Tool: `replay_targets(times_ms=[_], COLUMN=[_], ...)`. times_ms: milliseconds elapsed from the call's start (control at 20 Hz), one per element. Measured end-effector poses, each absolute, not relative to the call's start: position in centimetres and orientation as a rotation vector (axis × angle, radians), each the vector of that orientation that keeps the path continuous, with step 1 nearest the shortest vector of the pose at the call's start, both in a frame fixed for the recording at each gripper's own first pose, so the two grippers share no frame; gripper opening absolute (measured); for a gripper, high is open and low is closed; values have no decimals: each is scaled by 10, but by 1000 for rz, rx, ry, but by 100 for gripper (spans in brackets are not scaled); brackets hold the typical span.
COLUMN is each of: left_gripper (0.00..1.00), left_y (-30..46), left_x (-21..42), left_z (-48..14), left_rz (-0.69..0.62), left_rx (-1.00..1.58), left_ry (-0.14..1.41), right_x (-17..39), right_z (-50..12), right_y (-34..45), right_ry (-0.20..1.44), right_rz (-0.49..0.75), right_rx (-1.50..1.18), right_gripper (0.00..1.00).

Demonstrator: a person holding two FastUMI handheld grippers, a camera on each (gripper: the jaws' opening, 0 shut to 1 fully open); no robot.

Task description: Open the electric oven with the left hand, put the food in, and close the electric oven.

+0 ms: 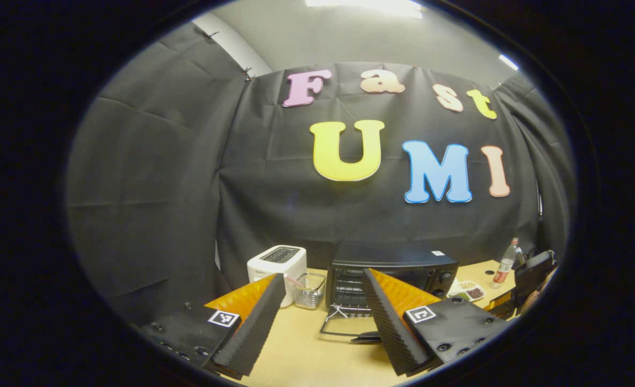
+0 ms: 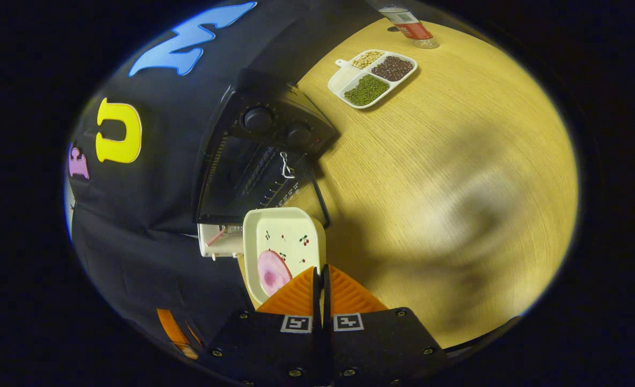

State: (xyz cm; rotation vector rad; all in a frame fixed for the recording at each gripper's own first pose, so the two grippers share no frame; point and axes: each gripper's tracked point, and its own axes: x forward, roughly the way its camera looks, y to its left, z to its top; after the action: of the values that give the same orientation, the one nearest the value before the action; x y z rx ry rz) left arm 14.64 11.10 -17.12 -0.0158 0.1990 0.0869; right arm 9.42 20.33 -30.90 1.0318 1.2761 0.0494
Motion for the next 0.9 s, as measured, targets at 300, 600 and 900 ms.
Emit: replay_targets(times_ms=[300, 600, 900], left_gripper=[96, 97, 96], left_y=[133, 149, 164], left_x=[175, 186, 187], left_z=[-180, -198, -215], left_rz=[53, 39, 56], left_rx=[-15, -53, -71], left_ry=[205, 236, 267], right_x=[141, 181, 230], right_z=[-315, -323, -328], right_y=[240, 264, 281], right_ry=[1185, 1115, 994], right_rz=[-82, -202, -267], right_rx=[1173, 1286, 1388], right_gripper=[0, 0, 3])
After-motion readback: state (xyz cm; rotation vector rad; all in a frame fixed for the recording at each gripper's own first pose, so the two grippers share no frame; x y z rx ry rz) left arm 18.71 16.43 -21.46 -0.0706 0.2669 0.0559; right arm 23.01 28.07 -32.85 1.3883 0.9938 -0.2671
